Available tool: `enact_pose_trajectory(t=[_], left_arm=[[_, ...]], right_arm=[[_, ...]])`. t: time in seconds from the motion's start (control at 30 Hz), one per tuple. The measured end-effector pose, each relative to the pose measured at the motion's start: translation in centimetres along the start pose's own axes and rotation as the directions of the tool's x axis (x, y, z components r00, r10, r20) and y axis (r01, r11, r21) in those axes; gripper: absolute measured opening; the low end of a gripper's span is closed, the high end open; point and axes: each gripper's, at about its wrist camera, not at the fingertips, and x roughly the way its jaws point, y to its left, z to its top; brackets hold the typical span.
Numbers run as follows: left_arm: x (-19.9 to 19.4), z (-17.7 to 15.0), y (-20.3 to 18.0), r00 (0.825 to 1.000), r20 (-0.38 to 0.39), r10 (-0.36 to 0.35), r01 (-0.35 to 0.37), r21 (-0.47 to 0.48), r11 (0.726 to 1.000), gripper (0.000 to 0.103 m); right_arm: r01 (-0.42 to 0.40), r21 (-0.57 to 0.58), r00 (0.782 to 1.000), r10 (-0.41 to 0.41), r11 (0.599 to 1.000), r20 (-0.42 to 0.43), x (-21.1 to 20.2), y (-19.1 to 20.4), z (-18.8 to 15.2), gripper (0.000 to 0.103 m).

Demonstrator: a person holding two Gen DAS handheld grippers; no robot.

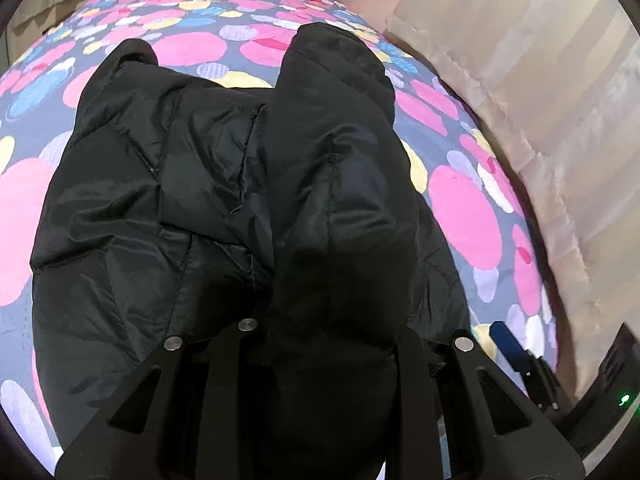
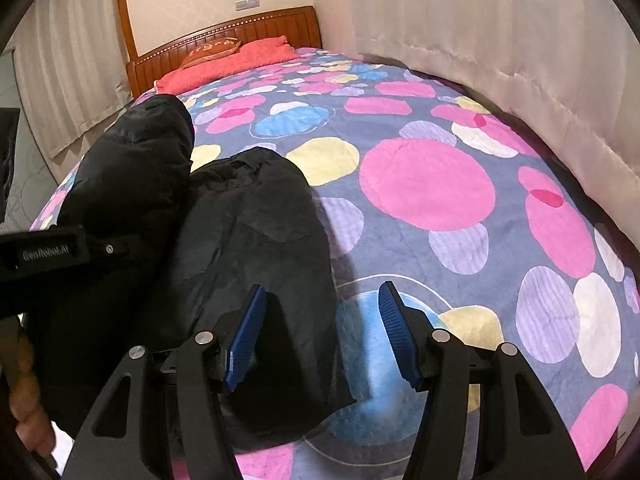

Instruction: Fold large clothes

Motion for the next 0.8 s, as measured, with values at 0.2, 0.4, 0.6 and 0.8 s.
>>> enact_pose_trajectory(t=[0.2,0.4,0.6,0.8], left_arm=[[-2.1,-0.1,-0.8,0.999,0.031,-0.033,0.033,0.008,0.999,0.045],[-6.7,-0.3,-1.2,0.986,0.1,-0.132,0.13,0.026,0.991,0.066],[-11.2,-1.0,0.9,0.974,0.185,-0.133,0.124,0.06,0.99,0.069],[-13.0,-2.0,8.5,0.97,0.24,-0.024,0.04,-0.063,0.997,0.073]], right_arm=[[0.004,0.004,1.0,-0.004,1.0,0.001,-0.6,-0.4,-0.2,0.058],[0.017,-0.008,1.0,-0.016,1.0,0.01,-1.5,-0.3,-0.2,0.058],[0.004,-0.015,0.999,-0.003,1.0,0.032,-3.2,0.5,0.4,0.058],[-0.055,-0.013,0.996,0.056,0.998,0.074,-5.0,2.5,2.2,0.058]])
